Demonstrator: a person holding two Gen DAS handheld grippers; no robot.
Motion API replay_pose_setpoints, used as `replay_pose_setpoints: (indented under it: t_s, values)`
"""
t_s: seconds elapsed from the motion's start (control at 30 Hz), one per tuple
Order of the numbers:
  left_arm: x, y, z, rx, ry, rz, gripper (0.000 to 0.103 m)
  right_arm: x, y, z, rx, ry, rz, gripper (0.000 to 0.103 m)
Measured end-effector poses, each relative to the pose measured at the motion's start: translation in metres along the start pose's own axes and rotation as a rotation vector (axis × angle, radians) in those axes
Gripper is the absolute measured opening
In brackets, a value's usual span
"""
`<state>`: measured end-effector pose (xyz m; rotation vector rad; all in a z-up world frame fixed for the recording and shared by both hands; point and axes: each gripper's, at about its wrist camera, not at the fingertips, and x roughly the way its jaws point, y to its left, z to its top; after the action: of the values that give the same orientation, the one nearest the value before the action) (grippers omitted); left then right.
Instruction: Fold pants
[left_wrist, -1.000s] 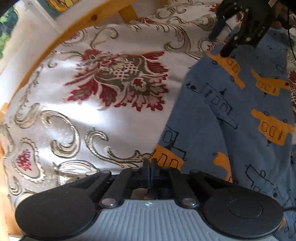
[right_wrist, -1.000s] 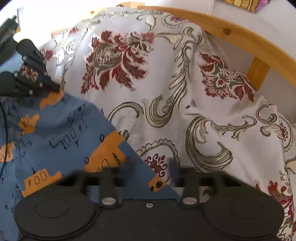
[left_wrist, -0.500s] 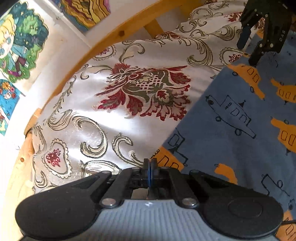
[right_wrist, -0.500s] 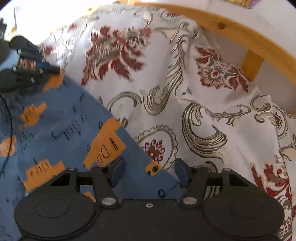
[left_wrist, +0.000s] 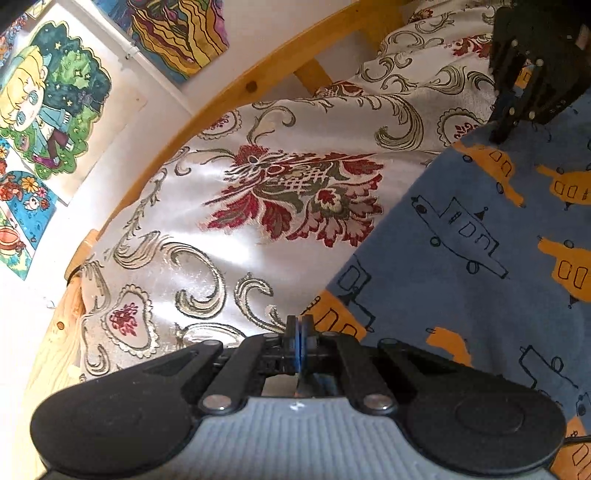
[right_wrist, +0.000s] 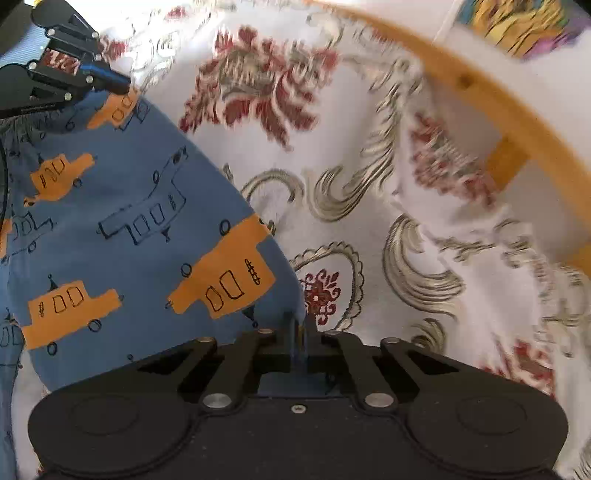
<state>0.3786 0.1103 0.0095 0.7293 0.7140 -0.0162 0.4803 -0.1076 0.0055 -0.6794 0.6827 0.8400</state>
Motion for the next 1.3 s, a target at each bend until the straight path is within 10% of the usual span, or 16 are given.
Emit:
replay_pose_setpoints:
  t_s: [0.43, 0.8, 1.03, 1.3]
  values:
    - [-0.071, -0.001, -0.008, -0.010, -0.119, 0.029, 0.001, -0.132, 0.101, -0.041, -0.140, -0.207, -0.272, 0.001]
    - [-0.175, -0.059, -0.079, 0.154, -0.305, 0.095, 0.001, -0.201, 0.270, -0.119, -0.388, -0.107, -0.433, 0.001]
    - [-0.188, -0.111, -0.131, 0.259, -0.241, 0.080, 0.001, -0.190, 0.353, -0.152, -0.256, -0.048, -0.456, 0.000]
    - [-0.181, -0.132, -0.158, 0.339, -0.177, 0.097, 0.003, -0.182, 0.362, -0.163, -0.218, -0.074, -0.460, 0.000]
